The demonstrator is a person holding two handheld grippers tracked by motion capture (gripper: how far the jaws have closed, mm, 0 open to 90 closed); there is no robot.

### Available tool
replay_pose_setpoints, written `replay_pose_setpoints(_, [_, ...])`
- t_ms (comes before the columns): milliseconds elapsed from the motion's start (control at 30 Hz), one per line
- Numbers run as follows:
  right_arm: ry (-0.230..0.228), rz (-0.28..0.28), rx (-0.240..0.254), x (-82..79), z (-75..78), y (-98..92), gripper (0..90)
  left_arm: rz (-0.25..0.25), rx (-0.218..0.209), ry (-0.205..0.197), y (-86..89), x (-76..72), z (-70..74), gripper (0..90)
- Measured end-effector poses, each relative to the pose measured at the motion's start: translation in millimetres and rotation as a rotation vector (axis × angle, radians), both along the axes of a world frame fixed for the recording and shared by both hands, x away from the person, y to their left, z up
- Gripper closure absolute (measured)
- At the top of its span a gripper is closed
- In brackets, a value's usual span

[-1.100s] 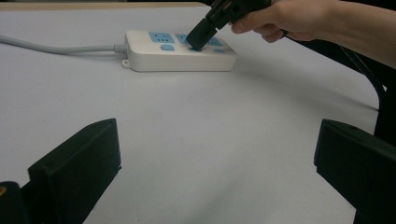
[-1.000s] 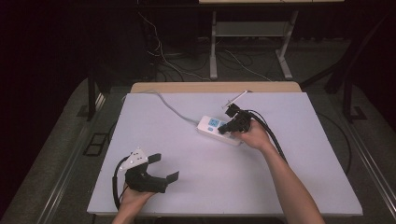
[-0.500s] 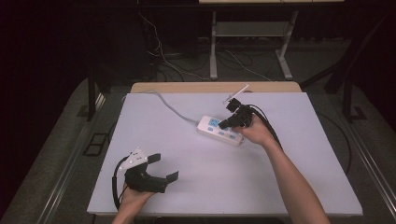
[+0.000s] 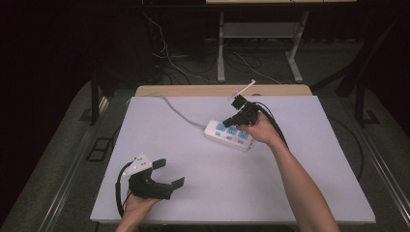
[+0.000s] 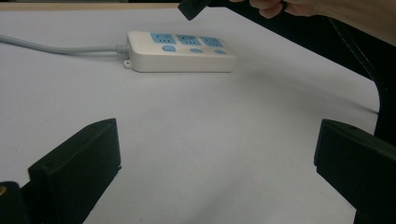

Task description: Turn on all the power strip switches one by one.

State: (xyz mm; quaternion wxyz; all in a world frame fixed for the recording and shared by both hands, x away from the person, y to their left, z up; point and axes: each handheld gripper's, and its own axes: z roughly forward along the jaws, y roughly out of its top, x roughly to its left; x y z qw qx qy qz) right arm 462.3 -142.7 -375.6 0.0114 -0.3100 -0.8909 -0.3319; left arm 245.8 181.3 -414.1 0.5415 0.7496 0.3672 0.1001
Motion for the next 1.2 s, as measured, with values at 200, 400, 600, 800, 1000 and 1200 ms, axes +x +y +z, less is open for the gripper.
replay_pose_setpoints(200, [0.002,0.008,0.0,2.8,3.0,9.0,90.0,0.003,-0.001,-0.001,0.6,-0.1,0.2,0.0])
replay_pose_setpoints(400, [0.007,0.015,-0.002,4.6,-0.8,15.6,90.0,0.002,-0.001,-0.002,0.6,-0.1,0.3,0.0])
replay_pose_setpoints(600, [0.023,0.023,-0.013,5.7,-9.3,21.0,90.0,0.004,-0.005,-0.002,1.2,-0.1,0.4,0.0])
replay_pose_setpoints(800, [0.036,0.021,-0.015,7.6,-16.6,23.4,90.0,0.004,-0.004,-0.003,1.5,-0.3,0.5,0.0])
replay_pose_setpoints(1000, [0.046,0.021,-0.023,8.9,-20.9,24.7,90.0,0.002,-0.003,-0.003,1.3,-0.3,0.5,0.0])
replay_pose_setpoints(1200, [0.062,0.028,-0.031,9.1,-27.8,28.2,90.0,0.005,-0.005,-0.002,1.9,-0.4,0.6,0.0])
